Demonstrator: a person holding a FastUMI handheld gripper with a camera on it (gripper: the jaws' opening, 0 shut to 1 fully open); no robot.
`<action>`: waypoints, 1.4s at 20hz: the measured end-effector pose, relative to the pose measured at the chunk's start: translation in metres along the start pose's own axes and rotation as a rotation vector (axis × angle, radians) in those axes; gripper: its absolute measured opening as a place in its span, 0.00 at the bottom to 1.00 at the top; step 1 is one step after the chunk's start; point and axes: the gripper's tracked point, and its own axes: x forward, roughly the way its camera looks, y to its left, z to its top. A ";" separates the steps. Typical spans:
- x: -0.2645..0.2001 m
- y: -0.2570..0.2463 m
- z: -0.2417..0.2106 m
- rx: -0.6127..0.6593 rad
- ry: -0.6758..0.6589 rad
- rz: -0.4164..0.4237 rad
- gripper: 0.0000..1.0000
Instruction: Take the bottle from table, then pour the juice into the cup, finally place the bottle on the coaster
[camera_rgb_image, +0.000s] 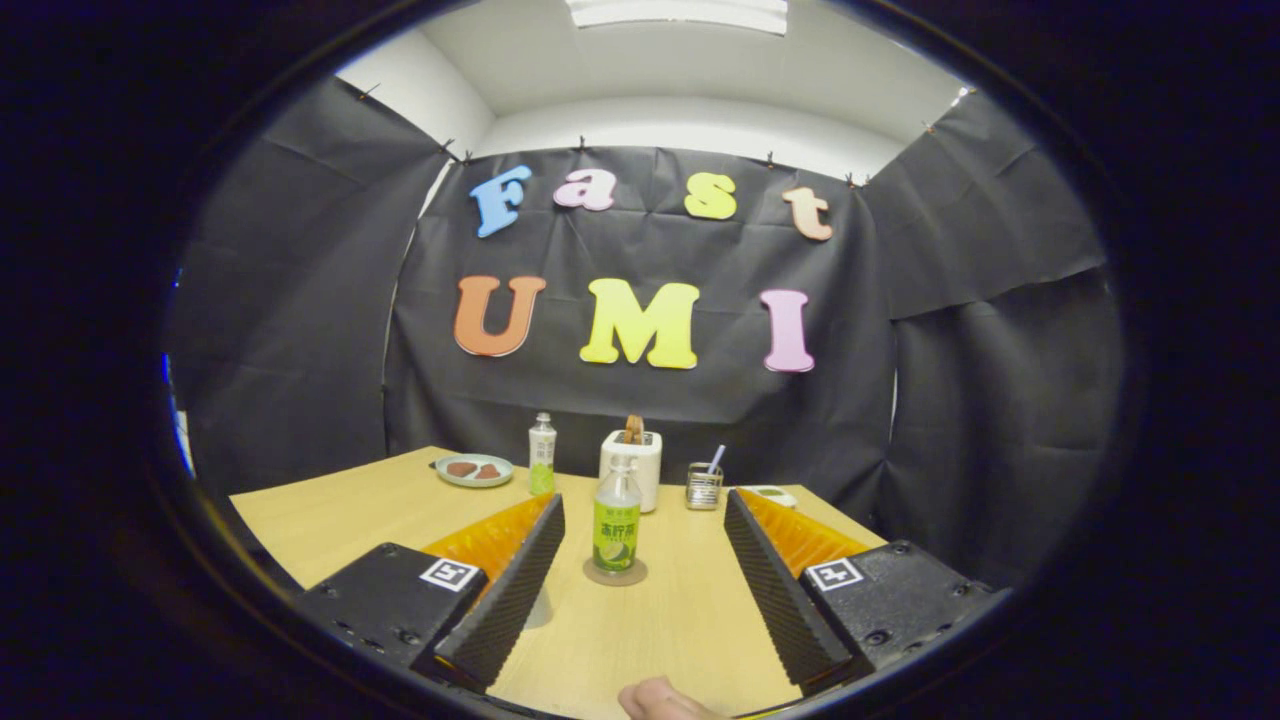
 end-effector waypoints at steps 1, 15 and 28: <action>-0.012 -0.007 0.003 0.005 0.004 -0.006 1.00; -0.120 -0.097 -0.002 0.028 0.025 -0.029 1.00; -0.145 -0.124 -0.016 0.097 -0.013 -0.015 1.00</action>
